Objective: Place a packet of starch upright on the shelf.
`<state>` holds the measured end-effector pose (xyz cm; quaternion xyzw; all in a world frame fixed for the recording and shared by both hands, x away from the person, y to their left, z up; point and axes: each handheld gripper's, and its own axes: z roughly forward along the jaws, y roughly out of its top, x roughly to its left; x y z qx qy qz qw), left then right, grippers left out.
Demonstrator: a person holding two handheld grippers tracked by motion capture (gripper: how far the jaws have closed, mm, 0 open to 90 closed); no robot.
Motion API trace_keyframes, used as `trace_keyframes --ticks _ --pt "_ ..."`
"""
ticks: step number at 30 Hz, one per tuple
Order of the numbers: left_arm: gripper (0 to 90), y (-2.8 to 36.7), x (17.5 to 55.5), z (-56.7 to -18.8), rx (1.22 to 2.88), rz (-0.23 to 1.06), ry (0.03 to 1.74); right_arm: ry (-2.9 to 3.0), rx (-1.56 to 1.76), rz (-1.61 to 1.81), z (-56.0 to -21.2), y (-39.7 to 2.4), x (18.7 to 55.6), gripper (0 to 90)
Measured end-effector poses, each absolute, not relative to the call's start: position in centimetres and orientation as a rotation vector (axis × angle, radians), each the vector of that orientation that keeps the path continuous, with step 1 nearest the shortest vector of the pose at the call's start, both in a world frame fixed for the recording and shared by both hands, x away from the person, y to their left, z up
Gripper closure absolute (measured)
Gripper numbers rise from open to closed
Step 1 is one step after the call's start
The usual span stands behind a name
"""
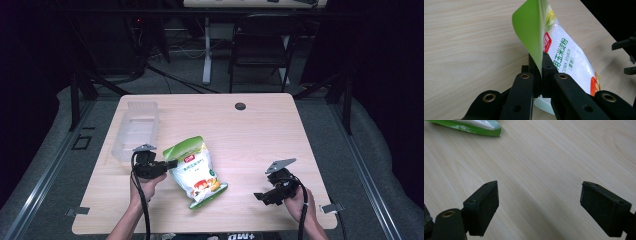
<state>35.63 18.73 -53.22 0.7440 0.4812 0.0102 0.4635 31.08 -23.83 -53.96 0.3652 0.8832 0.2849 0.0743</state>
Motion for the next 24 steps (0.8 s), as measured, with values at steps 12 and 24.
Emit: trace_keyframes --ticks 12,24 --pt "89.8 19.4 35.2 -51.6 1.825 0.089 1.109 2.643 1.096 0.858 -53.8 -23.9 31.0 14.8" --pt "90.0 19.5 35.2 -50.0 1.859 0.119 1.037 2.639 1.102 0.858 -53.8 -23.9 31.0 14.8"
